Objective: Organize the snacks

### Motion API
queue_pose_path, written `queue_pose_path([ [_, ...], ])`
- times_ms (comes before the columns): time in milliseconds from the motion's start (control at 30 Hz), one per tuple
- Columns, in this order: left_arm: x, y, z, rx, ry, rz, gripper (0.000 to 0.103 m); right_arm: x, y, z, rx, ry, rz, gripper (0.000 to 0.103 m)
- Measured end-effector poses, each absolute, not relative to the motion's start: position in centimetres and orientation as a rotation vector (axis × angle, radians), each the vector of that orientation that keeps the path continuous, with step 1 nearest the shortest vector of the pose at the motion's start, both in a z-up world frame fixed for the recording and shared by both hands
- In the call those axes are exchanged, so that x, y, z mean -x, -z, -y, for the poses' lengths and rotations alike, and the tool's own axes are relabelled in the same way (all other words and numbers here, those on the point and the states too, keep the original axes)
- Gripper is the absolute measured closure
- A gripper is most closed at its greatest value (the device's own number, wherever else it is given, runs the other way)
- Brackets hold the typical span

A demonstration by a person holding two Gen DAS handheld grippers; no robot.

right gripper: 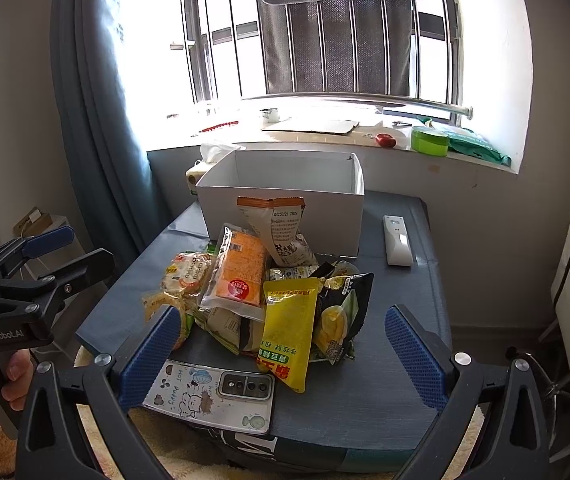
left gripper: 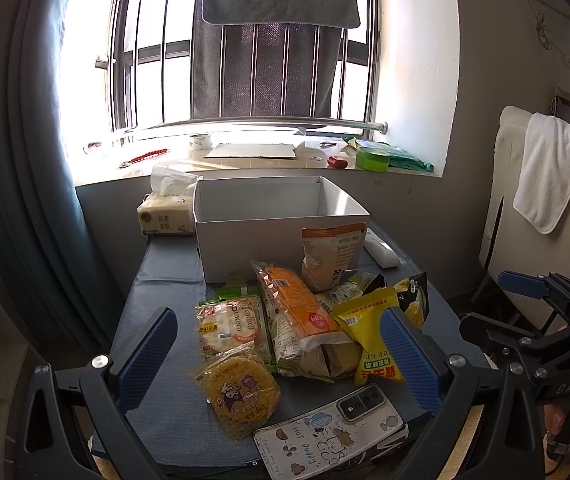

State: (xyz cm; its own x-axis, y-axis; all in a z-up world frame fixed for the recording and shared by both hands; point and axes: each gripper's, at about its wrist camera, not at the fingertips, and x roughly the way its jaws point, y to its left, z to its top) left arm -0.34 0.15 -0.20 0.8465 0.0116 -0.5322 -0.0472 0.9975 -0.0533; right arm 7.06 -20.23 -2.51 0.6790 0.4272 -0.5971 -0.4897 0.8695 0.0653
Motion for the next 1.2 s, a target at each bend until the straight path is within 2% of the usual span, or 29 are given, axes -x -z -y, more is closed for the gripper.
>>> queue_pose_path([
  [567, 0.8, 1.2, -1.8, 0.097, -0.054, -0.576, 0.000, -11.2, 5.0, 18.6, 0.087, -0.561, -0.696, 0.000],
  [833, 1.1, 2.0, -2.8, 0.116, -0.056, -0.584, 0.000, -16.7, 7.3, 13.8, 0.222, -0.554, -0.686, 0.000],
  [1033, 1.0, 3.1, -4.0, 0.154, -0.056, -0.611, 0.000, -21.3, 9.3, 11.4, 0.139, -0.539, -0.769, 0.000],
  [1100, 0.9, 3.5, -4.4, 0.164, -0.056, -0.621, 0.000, -22.4, 9.7, 10.8, 0.154, -0.513, -0.763, 0.008],
  [1133, 0.9, 3.7, -4.5, 0.169, -0.054, -0.628, 0.000, -23.0, 10.1, 10.5, 0.176, -0.492, -0.773, 0.016],
  [1200, 0.7, 4.1, -4.7, 0.183, -0.054, -0.640, 0.000, -23.9, 10.8, 9.8, 0.219, -0.479, -0.812, 0.050],
])
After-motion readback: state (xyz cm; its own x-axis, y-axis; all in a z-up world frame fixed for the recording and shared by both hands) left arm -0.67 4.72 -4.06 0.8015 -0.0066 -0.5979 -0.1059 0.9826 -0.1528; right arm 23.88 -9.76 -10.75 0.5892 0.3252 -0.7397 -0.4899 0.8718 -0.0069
